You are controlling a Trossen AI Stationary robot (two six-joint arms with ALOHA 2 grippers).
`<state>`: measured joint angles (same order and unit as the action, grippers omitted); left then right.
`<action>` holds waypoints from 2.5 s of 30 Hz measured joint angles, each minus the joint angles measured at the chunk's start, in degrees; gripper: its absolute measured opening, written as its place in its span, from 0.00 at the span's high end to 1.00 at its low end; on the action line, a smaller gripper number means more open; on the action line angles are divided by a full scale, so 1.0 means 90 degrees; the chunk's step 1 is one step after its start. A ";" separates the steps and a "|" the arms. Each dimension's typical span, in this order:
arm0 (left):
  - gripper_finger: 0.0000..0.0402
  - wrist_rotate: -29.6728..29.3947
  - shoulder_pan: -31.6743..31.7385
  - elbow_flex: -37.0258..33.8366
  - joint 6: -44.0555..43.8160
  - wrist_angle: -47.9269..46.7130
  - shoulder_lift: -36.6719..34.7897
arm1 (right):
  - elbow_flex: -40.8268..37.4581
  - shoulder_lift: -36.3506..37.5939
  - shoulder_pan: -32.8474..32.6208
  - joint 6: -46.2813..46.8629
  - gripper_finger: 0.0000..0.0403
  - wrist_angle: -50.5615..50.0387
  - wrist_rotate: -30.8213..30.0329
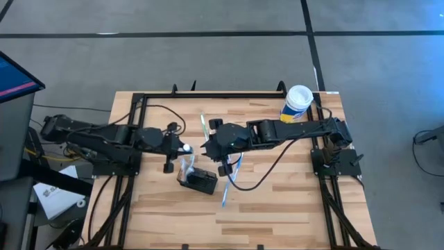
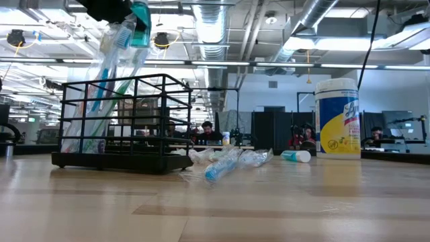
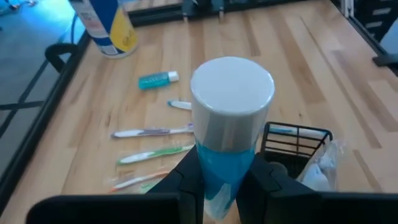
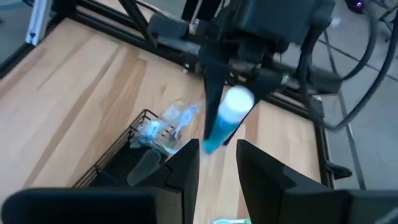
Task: Pick & Place toothbrushing station
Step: Put the left blue mouthwash into the wire organizer
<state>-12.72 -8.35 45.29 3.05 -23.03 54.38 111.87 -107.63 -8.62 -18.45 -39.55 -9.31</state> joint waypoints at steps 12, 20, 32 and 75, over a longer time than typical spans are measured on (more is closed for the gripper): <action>0.88 -0.0054 -0.0074 0.0728 0.0012 -0.0003 0.0842 | 0.0000 0.0000 0.0008 0.0202 0.75 -0.0019 0.0381; 0.88 -0.0064 -0.0343 0.0866 0.0012 0.0007 0.0835 | 0.0004 -0.0040 0.0119 0.0217 0.64 -0.0015 0.0357; 0.88 -0.0427 -0.0499 0.0866 0.0012 0.0097 0.0835 | 0.0019 -0.0368 0.0167 0.0232 0.48 0.0465 0.0389; 0.73 -0.0621 -0.0506 0.0868 0.0049 -0.0195 0.0707 | -0.0011 -0.0503 0.0211 0.0361 0.80 0.0448 0.0363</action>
<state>-18.32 -12.91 53.10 3.49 -24.78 60.74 111.77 -112.16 -6.72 -15.20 -35.52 -6.04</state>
